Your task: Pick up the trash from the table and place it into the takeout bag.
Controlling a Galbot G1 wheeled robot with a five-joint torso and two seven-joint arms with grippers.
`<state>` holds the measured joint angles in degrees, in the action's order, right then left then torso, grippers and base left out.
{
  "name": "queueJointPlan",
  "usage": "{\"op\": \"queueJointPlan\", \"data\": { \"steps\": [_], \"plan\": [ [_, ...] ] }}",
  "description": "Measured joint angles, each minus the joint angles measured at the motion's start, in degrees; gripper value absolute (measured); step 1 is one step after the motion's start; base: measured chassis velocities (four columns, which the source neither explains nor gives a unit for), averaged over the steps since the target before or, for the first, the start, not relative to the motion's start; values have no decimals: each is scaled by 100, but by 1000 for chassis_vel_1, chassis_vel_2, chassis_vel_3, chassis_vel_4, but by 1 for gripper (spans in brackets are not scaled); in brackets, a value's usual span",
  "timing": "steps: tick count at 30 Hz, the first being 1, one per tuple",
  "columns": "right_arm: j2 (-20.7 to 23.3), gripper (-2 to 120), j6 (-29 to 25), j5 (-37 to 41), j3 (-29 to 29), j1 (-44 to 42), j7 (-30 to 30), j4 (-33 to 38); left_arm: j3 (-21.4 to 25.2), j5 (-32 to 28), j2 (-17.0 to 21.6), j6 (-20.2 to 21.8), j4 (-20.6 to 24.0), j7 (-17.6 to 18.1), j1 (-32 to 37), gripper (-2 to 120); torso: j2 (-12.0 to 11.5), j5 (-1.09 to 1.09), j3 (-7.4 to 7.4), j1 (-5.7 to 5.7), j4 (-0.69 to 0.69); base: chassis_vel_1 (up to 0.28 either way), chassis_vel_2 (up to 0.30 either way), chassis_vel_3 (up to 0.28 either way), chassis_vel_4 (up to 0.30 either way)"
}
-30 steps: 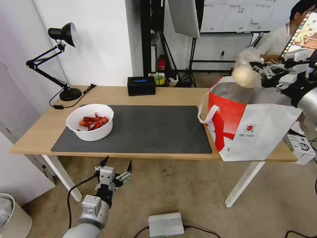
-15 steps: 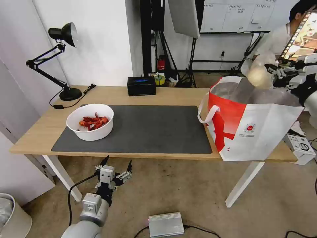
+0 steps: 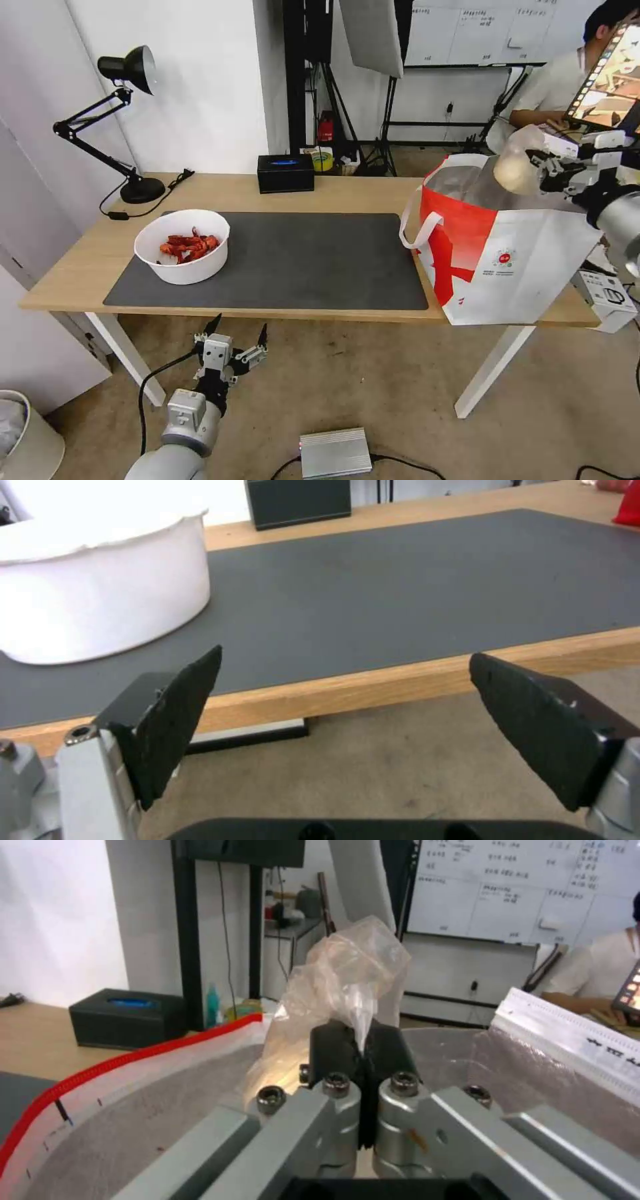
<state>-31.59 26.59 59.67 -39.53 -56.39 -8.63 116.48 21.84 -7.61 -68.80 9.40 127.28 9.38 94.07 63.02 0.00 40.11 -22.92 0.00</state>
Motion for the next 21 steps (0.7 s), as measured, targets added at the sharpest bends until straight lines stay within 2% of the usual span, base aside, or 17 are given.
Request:
{"op": "queueJointPlan", "data": {
  "steps": [2,6,9,10,13,14,17,18,20,21],
  "plan": [
    [-11,10,9,15,3,-2,-46,22,2,0,-11,0,0,0,7,100,0,0,0,0,0,0,0,0,0],
    [-11,20,20,26,3,-2,-58,33,3,1,-22,0,0,0,12,100,0,0,0,0,0,0,0,0,0],
    [15,37,29,29,-7,0,-58,46,7,1,-27,0,22,-1,26,100,0,0,0,0,0,0,0,0,0],
    [15,37,29,29,-7,0,-58,46,7,1,-27,0,22,-1,26,100,0,0,0,0,0,0,0,0,0],
    [32,51,79,37,-16,0,-55,60,23,2,-34,0,53,-4,37,100,0,0,0,0,0,0,0,0,0],
    [32,51,79,37,-16,0,-55,60,23,2,-34,0,53,-4,37,100,0,0,0,0,0,0,0,0,0],
    [33,65,142,48,-21,-3,-52,80,45,5,-36,0,69,-4,51,100,0,0,0,0,0,0,0,0,0],
    [33,65,142,48,-21,-3,-52,80,45,5,-36,0,69,-4,51,100,0,0,0,0,0,0,0,0,0],
    [37,76,151,48,-26,-5,-52,81,51,7,-43,-1,87,-4,62,100,0,0,0,0,0,0,0,0,0],
    [37,76,151,48,-26,-5,-52,81,51,7,-43,-1,87,-4,62,100,0,0,0,0,0,0,0,0,0]
  ]
}}
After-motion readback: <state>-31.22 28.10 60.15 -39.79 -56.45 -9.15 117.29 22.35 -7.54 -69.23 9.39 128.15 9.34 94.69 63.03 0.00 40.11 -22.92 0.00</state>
